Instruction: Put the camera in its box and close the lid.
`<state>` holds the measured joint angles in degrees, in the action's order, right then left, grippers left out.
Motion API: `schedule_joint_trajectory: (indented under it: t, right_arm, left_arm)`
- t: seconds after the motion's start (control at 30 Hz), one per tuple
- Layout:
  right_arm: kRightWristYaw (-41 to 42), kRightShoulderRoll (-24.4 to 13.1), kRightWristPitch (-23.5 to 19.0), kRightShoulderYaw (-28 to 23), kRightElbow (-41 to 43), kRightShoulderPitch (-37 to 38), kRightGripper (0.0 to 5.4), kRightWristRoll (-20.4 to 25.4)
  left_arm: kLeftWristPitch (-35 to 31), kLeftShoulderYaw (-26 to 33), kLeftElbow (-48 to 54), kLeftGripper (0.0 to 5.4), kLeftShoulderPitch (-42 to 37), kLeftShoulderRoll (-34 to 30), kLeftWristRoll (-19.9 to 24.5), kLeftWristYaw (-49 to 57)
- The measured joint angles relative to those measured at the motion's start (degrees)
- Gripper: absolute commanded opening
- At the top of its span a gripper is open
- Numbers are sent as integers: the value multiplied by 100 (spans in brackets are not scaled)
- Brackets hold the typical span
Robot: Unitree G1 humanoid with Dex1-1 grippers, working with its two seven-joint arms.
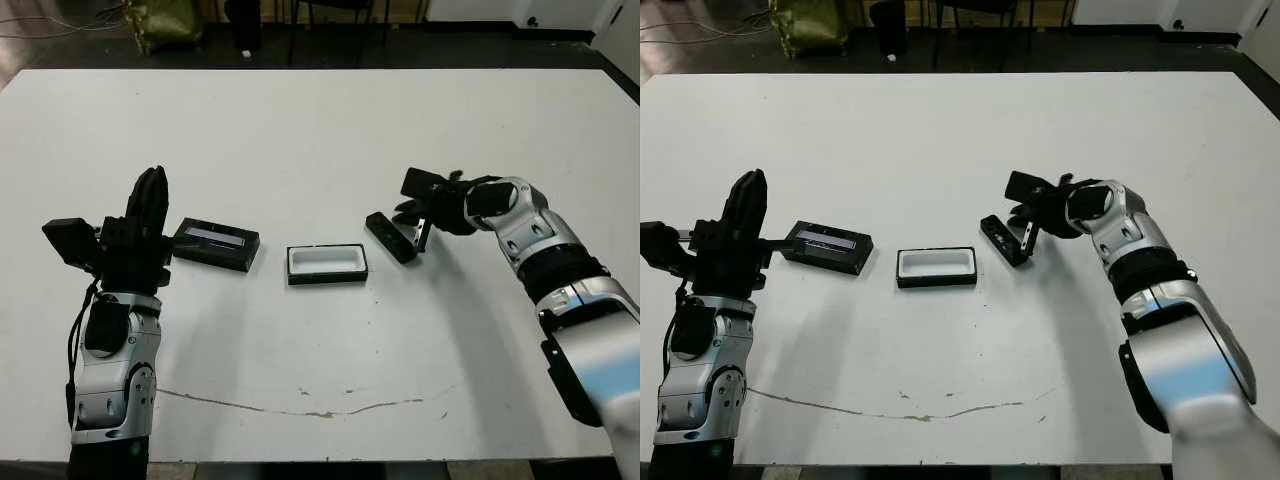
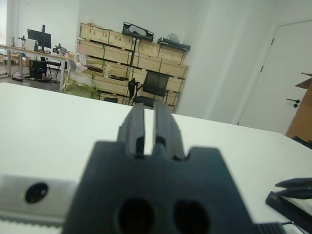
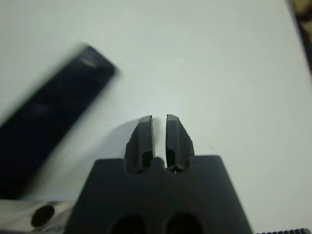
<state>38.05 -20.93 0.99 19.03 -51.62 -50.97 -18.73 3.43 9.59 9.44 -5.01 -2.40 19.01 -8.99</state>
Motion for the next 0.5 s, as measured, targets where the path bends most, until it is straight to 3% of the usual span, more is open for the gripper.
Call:
schedule_joint_trajectory:
  t: [0.17,0.33,0.4,0.5]
  right_arm:
    - [-909,-75,25,-563,416,319,0,241]
    - [-1078,-234,343,-1143,1302,729,0,746]
    - [-1061,-249,179,-1401,1932,1010,0,1075]
    - [-986,-241,-493,-1728,2998,1445,0,1589]
  left_arm:
    - [0,-25,0,1,2,0,-9,-1]
    - [-14,-40,18,1,-2,2,-6,3]
    - [-14,-40,20,1,-2,2,-7,6]
    - [-13,-51,20,1,-3,0,-27,9]
